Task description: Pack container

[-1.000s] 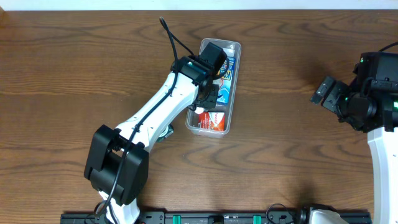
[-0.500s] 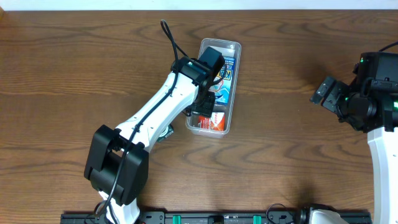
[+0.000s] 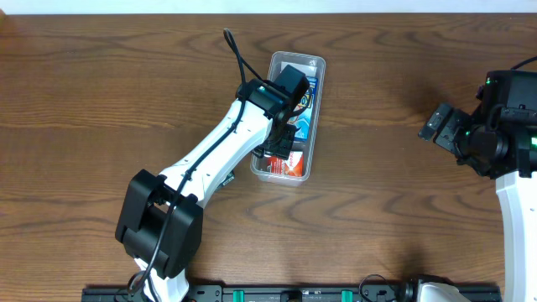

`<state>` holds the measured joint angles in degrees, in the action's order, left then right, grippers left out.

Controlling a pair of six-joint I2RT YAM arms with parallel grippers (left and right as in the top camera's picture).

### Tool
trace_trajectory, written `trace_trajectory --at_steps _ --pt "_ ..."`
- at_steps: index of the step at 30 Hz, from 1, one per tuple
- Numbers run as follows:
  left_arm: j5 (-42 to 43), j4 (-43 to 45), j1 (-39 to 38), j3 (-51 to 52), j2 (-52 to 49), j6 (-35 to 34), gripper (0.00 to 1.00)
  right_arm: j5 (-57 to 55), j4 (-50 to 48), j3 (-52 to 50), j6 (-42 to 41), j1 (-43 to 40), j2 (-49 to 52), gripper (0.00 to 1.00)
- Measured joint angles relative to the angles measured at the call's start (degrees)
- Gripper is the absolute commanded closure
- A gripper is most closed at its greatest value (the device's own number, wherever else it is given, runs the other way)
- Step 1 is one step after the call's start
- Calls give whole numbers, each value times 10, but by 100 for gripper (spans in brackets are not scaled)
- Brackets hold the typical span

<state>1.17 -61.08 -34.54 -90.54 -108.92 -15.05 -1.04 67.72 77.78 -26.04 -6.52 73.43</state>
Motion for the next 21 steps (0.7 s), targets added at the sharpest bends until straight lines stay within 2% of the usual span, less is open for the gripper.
trace_trajectory --at_steps 6,9,21 --pt "0 -14 0 0 0 -2 45 0 0 0 0 0 0 1" --pt "0 -23 0 0 0 -4 51 0 0 0 0 0 0 1" --pt "1 -13 0 1 0 -4 51 0 0 0 0 0 0 1"
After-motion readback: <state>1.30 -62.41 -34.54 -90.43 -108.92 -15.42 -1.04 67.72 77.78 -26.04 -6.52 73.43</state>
